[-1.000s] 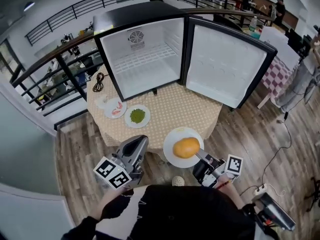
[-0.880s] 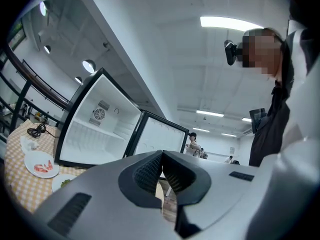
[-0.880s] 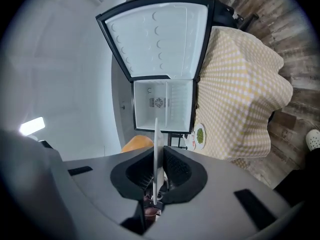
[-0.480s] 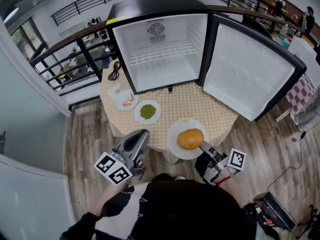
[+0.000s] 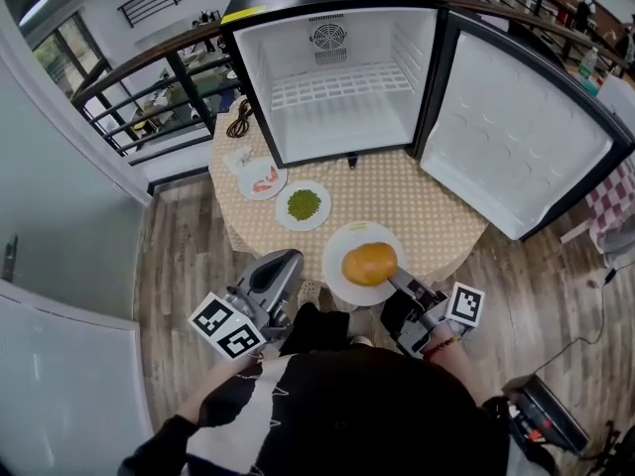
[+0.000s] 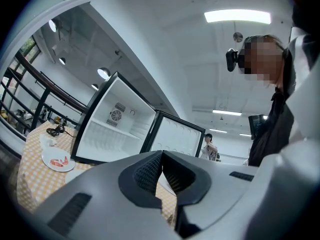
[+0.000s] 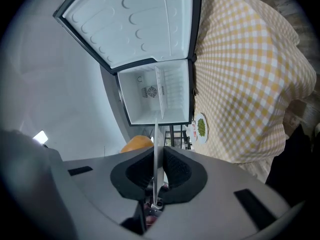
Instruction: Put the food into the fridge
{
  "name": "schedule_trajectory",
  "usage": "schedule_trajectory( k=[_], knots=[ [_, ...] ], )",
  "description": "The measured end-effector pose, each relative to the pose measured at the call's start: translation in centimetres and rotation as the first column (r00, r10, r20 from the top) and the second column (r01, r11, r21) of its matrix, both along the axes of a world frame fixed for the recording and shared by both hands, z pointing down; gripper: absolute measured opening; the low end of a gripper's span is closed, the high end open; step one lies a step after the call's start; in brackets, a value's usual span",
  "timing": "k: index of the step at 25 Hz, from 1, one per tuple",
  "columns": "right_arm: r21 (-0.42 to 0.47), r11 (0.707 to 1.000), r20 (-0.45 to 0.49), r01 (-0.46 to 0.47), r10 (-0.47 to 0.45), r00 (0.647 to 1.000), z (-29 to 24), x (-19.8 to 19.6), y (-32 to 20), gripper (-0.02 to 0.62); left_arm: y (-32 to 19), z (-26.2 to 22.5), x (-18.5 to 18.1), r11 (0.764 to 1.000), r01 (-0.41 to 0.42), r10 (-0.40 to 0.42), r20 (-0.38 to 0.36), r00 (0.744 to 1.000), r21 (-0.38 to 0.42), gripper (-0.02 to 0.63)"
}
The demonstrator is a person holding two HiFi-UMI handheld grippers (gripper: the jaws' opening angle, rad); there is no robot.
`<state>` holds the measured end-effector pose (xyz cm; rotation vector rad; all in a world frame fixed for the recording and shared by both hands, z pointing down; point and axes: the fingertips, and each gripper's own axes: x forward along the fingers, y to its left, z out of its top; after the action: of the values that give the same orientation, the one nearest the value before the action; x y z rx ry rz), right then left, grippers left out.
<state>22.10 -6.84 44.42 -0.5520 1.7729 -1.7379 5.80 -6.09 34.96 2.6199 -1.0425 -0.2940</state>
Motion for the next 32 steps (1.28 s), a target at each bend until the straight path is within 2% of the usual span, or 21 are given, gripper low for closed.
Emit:
schedule_trajectory(
  k=[3,8,17,32],
  knots=[
    [-0.015,1.000,0.007,-0.015,0.015,1.000,0.6,0.1,-1.8,0.035,-1.5,0.7,0.1,1.000,0.002,-0.002,-0.001,1.000,-0.011,0.014],
    [-0.021,0.999,0.010,-0.044,0.044,0.999,-0.1,0.4,-1.3,0.035,-0.7,0.3,0.4,1.000,-0.015,0.015,0.001,1.000,-0.017,0.012],
    [-0.040,0.997,-0.010,-0.061,0.061,0.998,0.6,0.1,-3.8,0.035,-3.4,1.1,-0.6,0.999,-0.009,0.008,-0.021,1.000,-0.049,0.014],
    [-0.071,0.985,-0.020,-0.158,0.157,0.987,0.0,-0.7,-11.5,0.035,-12.8,0.1,-1.3,0.996,-0.088,0.087,-0.038,0.995,-0.028,0.012]
  ],
)
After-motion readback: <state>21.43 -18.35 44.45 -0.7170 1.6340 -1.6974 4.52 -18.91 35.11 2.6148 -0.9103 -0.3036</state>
